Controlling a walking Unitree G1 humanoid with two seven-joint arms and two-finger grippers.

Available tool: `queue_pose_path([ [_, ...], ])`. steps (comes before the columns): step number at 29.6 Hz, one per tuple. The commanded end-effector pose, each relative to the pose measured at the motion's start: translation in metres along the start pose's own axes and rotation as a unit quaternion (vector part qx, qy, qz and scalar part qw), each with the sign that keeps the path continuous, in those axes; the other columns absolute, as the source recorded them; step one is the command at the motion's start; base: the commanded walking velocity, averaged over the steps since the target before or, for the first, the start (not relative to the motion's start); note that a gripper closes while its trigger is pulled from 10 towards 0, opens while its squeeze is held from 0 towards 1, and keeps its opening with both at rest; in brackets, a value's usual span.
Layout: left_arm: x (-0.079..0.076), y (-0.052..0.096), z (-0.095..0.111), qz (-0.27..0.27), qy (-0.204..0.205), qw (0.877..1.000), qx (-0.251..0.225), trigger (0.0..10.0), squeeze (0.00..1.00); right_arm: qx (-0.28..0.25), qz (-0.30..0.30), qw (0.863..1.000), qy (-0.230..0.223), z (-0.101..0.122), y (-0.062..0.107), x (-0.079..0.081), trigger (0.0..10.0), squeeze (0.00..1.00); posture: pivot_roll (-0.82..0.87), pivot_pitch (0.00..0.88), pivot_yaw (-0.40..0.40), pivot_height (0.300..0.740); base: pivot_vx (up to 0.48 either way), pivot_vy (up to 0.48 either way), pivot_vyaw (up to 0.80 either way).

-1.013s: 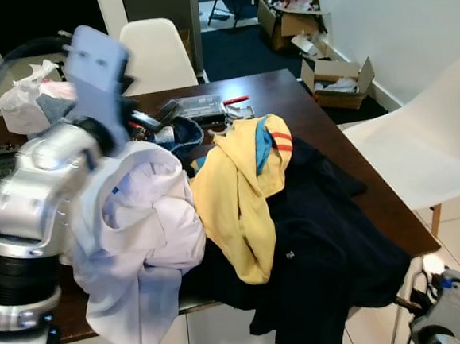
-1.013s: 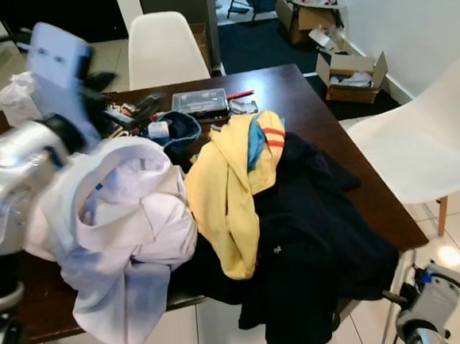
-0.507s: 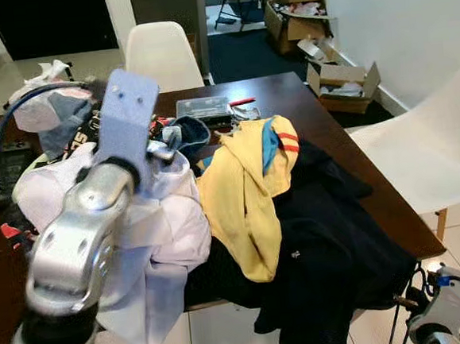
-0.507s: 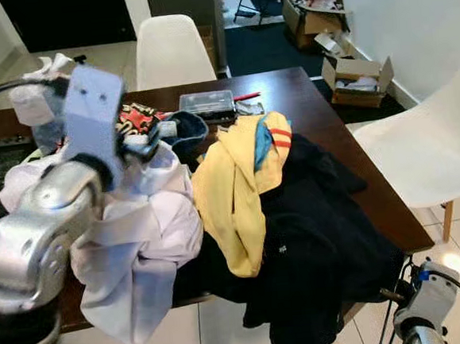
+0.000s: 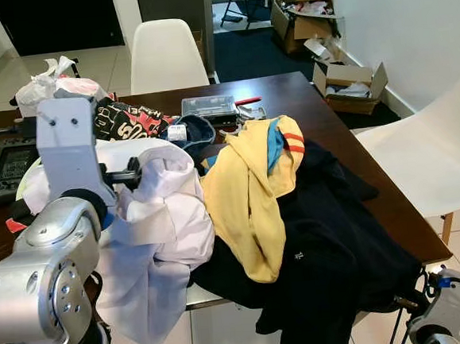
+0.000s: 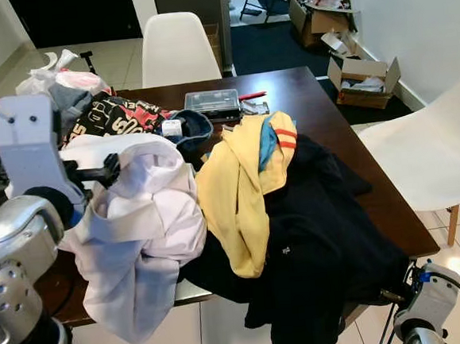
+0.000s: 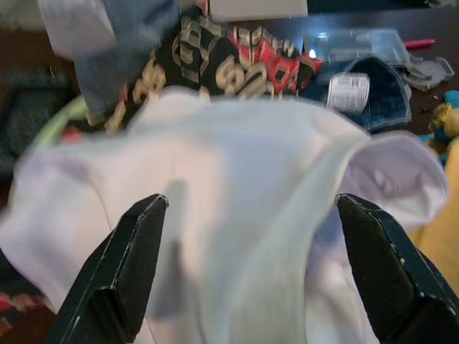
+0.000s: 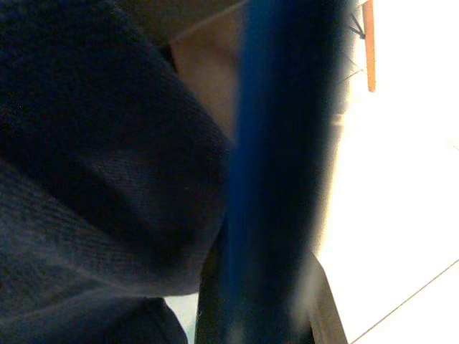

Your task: Hang hanger

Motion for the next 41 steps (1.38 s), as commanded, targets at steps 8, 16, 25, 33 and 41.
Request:
queue_pose_path([
  [8, -0.002, 0.01, -0.044, -0.021, 0.008, 0.997, 0.08, 10.0, 0.0, 0.009, 0.01, 1.0, -0.005, -0.005, 0.0, 0.011, 10.0, 0.0, 0.15, 0.114, 0.03, 0.74, 0.0, 0.0, 0.0],
  [16, 0.006, 0.017, -0.057, -0.022, -0.008, 0.995, 0.1, 0.5, 0.0, 0.008, 0.009, 1.0, -0.005, -0.004, -0.001, 0.01, 10.0, 0.0, 0.15, 0.117, 0.031, 0.74, 0.0, 0.0, 0.0],
  [25, 0.021, 0.012, -0.033, -0.008, -0.055, 0.996, 0.066, 0.0, 0.0, 0.008, 0.008, 1.0, -0.006, -0.004, -0.001, 0.01, 10.0, 0.0, 0.15, 0.119, 0.034, 0.74, 0.0, 0.0, 0.0],
  [33, 0.051, -0.007, 0.06, 0.026, -0.198, 0.979, -0.038, 0.0, 0.0, 0.007, 0.005, 1.0, -0.007, -0.004, -0.001, 0.01, 10.0, 0.0, 0.14, 0.109, 0.026, 0.74, 0.0, 0.0, 0.0],
  [41, 0.039, -0.019, 0.096, -0.037, -0.275, 0.956, -0.096, 0.0, 0.0, 0.006, 0.004, 1.0, -0.008, -0.003, -0.001, 0.011, 10.0, 0.0, 0.13, 0.107, 0.033, 0.74, 0.0, 0.0, 0.0],
])
Point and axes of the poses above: a point about 5 cm out from each wrist's last joint towards the gripper, its own y axis pointing back from the gripper into the wrist, its own z axis along the axis of the wrist's last joint, x = y × z, the point moved 5 cm from there along -y, pointing out of the wrist towards the gripper, and after that the axes turned 13 degrees about y, right-handed, at the moved point
